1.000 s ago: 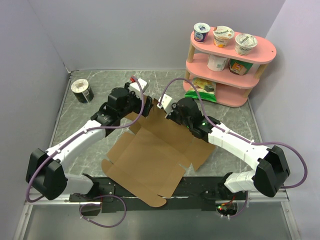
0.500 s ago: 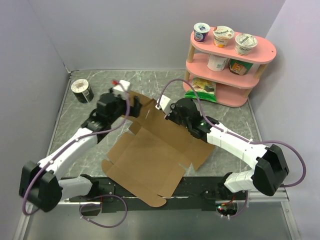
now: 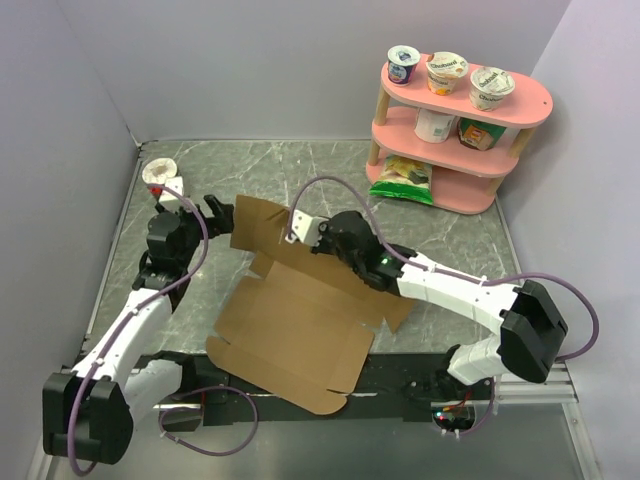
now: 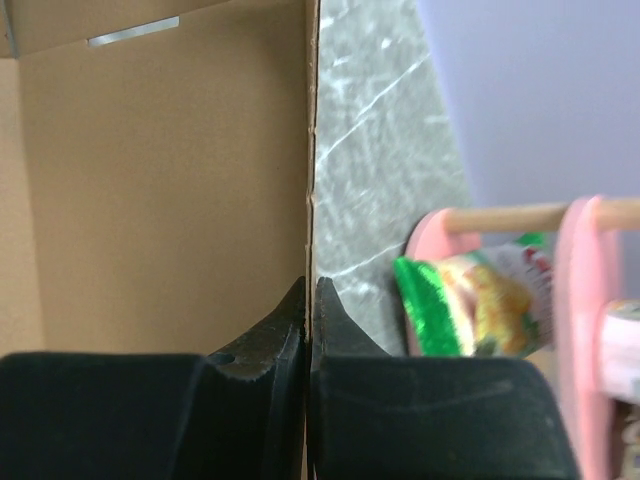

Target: Fold the paper box

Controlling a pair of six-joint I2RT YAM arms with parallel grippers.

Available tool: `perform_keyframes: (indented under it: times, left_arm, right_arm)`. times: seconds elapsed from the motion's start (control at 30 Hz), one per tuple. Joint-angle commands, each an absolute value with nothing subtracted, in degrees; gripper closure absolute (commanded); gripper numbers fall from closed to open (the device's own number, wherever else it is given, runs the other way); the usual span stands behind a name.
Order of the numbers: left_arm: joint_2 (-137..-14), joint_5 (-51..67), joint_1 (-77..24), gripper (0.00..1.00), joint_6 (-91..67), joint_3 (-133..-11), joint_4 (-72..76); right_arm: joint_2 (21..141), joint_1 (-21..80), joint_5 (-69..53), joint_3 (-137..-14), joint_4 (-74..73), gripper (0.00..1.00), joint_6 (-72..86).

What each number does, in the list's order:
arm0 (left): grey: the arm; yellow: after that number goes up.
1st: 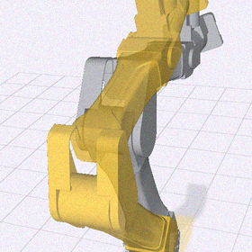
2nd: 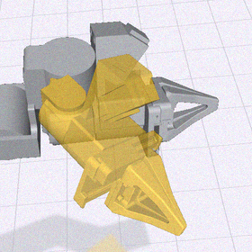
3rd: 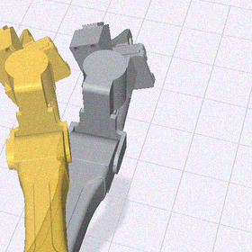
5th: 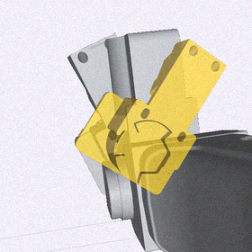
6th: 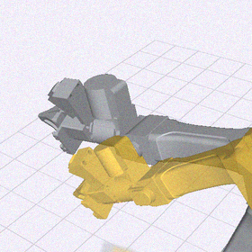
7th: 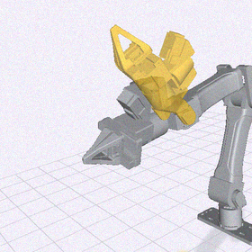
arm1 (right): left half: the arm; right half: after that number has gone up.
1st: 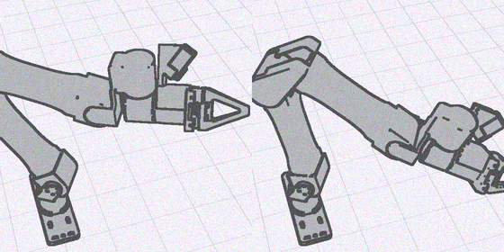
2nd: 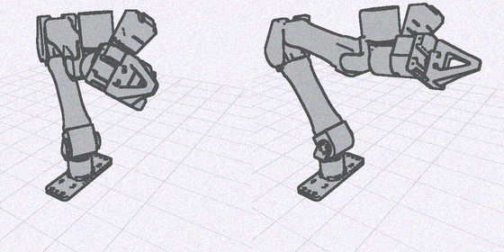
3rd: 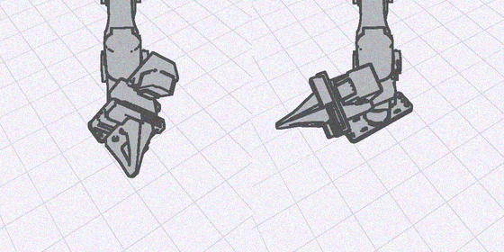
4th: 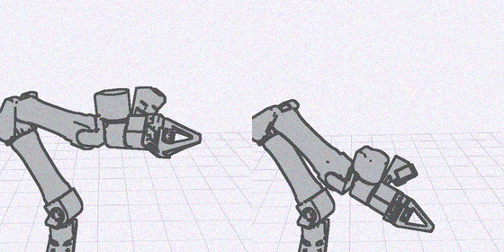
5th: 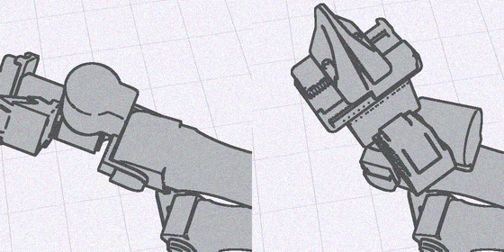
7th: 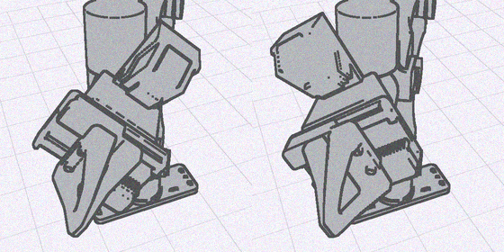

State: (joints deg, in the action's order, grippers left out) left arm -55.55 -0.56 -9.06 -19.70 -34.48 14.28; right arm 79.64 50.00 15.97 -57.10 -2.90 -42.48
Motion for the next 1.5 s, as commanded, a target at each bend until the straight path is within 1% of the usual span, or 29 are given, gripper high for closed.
perform_keyframes:
  times: [0.0, 0.1, 0.37, 0.5, 0.7, 0.83, 0.9, 0.97, 1.0, 1.1, 1.23, 1.33, 1.47]
  left_arm:
    - [-54.6, 5.2, -8.3, 0.04, -22.7, -30.4, 24.1]
    - [-52.6, 7.0, -8.3, 0.04, -23.8, -25.6, 27.7]
    - [-41.8, 7.9, -7.2, 0.01, -27.7, -12.8, 35.8]
    - [-41.5, 9.0, -4.4, 0.01, -30.9, -11.9, 37.4]
    - [-46.9, 9.3, 3.6, 0.01, -34.8, -19.6, 35.0]
    - [-55.1, 6.4, 5.4, 0.01, -34.8, -25.5, 34.1]
    - [-58.8, 8.0, 5.7, 0.01, -33.9, -28.9, 34.6]
    - [-65.4, 10.5, 5.6, 0.03, -32.7, -32.9, 34.6]
    - [-67.7, 13.6, 5.6, 0.03, -32.5, -34.0, 35.1]
    - [-77.0, 17.7, 5.3, 0.05, -33.2, -35.6, 38.4]
    - [-82.1, 19.6, 2.6, 0.07, -30.7, -35.9, 40.7]
    - [-83.8, 18.7, -1.8, 0.07, -26.7, -36.9, 38.4]
    - [-83.9, 21.3, -3.8, 0.07, -25.3, -35.1, 38.9]
  right_arm:
    - [79.5, 52.6, 22.5, -54.9, 7.2, 1.0, -49.1]
    - [79.7, 53.8, 24.3, -52.7, 11.9, 1.0, -52.1]
    - [82.0, 56.9, 29.4, -49.1, 20.6, 1.0, -58.8]
    - [81.9, 57.7, 29.9, -48.3, 22.2, 1.0, -60.8]
    - [80.2, 58.0, 29.4, -47.2, 22.1, 1.0, -59.9]
    - [79.9, 58.4, 29.6, -46.2, 22.6, 1.0, -60.2]
    - [80.0, 58.4, 29.7, -46.0, 23.0, 1.0, -60.2]
    - [80.2, 58.4, 29.5, -46.1, 22.9, 1.0, -59.9]
    - [80.2, 58.4, 29.4, -46.1, 23.1, 1.0, -59.9]
    - [80.2, 58.4, 28.8, -46.1, 23.6, 1.0, -59.7]
    - [80.0, 58.4, 28.6, -46.3, 22.9, 1.0, -59.5]
    - [80.2, 58.2, 28.4, -46.3, 22.8, 1.0, -59.3]
    - [80.8, 57.7, 28.6, -47.2, 21.1, 1.0, -58.6]
